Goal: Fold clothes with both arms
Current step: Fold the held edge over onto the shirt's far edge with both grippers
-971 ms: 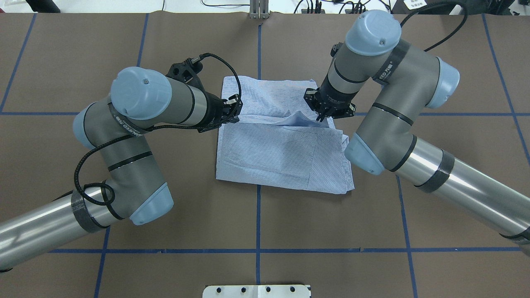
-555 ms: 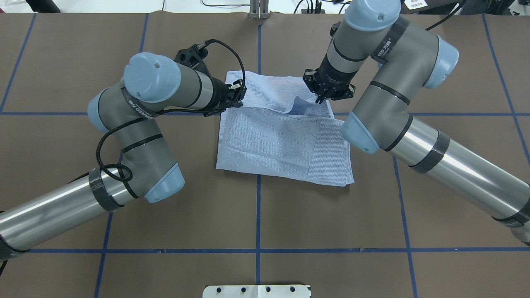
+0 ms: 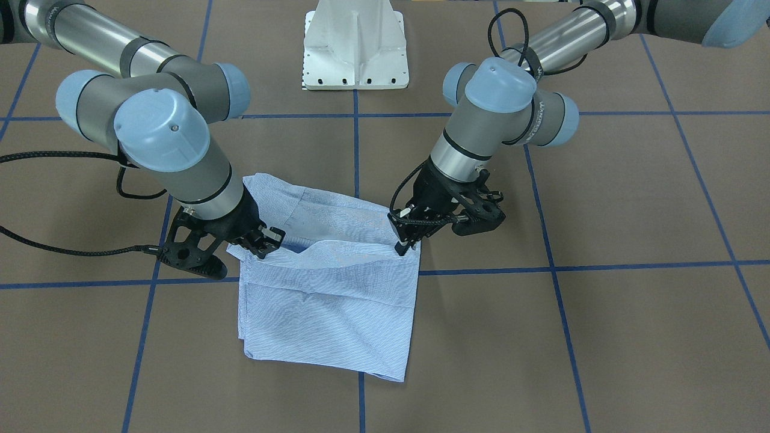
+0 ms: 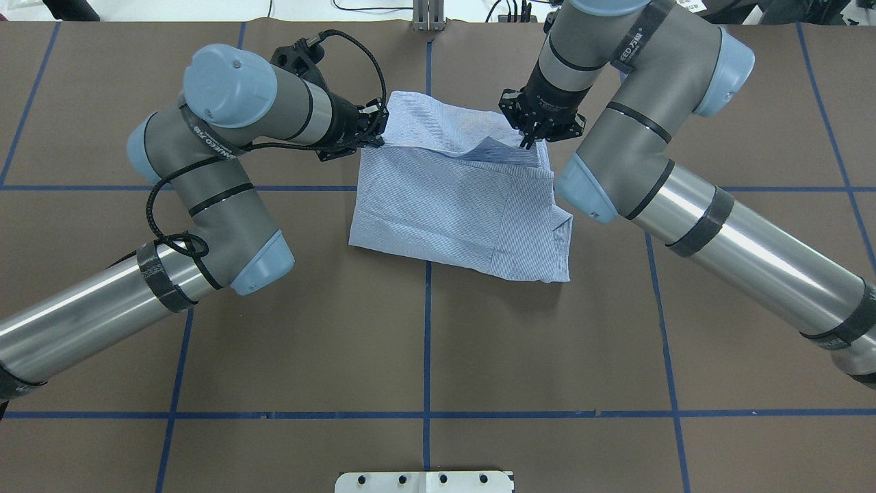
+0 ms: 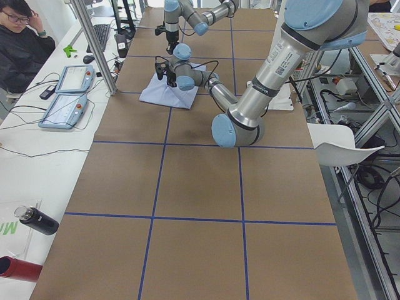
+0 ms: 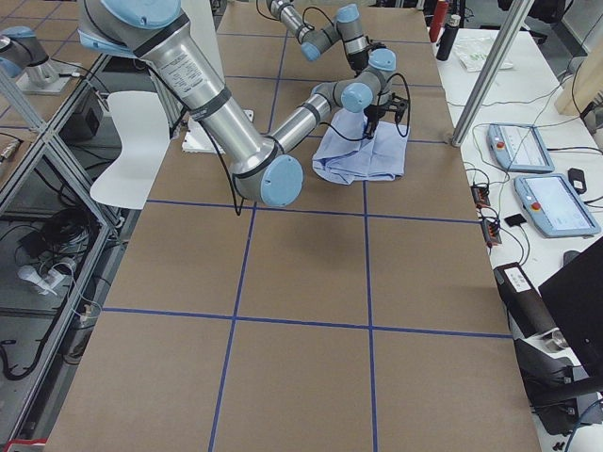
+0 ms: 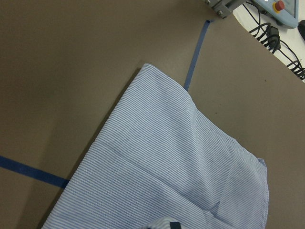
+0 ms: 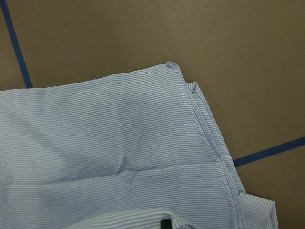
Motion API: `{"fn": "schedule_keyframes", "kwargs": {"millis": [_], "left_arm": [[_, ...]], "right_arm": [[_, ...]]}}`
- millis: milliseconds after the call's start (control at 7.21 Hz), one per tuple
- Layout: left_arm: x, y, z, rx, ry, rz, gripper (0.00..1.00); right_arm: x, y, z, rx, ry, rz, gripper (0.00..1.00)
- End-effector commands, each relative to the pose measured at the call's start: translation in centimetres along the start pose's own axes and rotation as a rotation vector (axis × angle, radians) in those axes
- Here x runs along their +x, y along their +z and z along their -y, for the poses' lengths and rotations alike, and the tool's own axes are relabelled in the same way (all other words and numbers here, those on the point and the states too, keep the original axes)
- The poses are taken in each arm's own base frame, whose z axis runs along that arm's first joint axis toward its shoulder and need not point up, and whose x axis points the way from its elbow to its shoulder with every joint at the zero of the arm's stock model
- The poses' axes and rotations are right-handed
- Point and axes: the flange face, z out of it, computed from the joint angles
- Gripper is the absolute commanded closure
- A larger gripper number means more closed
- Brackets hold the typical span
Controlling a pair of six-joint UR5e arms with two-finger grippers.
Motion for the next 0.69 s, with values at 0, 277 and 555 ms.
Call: {"fn": "schedule_keyframes", "kwargs": {"millis": [0,277,555], "left_arm": [[-0.2,0.2,0.8,0.004,-0.006,0.009,1.00],[2.7,2.8,1.2,0.003,-0.011,0.012,1.00],[1.3,5.3,1.8,0.001,-0.009,-0.001,1.00]], "right_arm": [[-1.1,-0.2,1.8,0.009,0.000,-0.010,1.00],[-1.5,0.2,2.2,0.008,-0.002,-0.014,1.00],[-1.2,2.6,3.2,0.009,-0.013,-0.001,1.00]]}}
